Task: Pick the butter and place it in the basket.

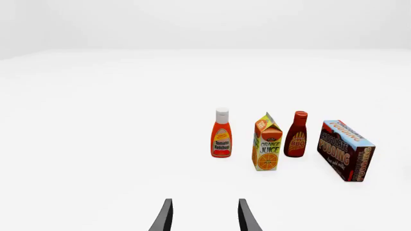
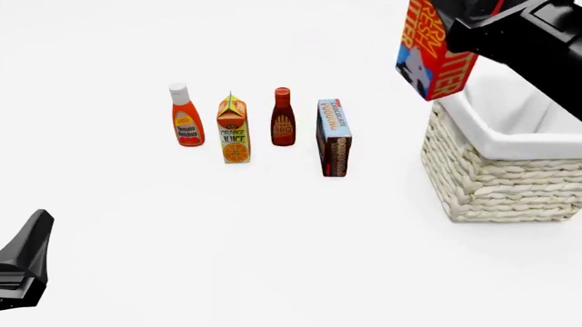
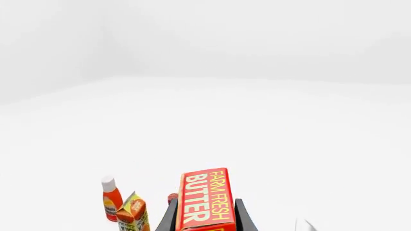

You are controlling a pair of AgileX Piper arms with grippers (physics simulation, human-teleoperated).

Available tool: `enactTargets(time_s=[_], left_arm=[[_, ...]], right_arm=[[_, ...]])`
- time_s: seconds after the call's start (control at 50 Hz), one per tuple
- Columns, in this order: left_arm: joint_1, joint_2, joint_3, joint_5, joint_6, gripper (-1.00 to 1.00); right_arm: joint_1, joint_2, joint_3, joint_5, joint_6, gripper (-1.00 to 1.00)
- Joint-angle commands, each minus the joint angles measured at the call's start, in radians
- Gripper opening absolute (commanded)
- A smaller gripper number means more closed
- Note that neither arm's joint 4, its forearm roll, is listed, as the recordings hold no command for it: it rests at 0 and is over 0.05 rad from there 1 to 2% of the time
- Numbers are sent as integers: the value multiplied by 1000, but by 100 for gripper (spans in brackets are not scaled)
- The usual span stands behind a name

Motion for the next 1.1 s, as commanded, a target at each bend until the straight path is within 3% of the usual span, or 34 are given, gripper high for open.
enactTargets(time_s=[0.02, 1.1], left_arm=[[0, 0, 0, 0, 0, 100], [0, 0, 0, 0, 0, 100]], right_arm=[[-45, -28, 21, -40, 53, -100], [-169, -8, 53, -129, 110, -100]])
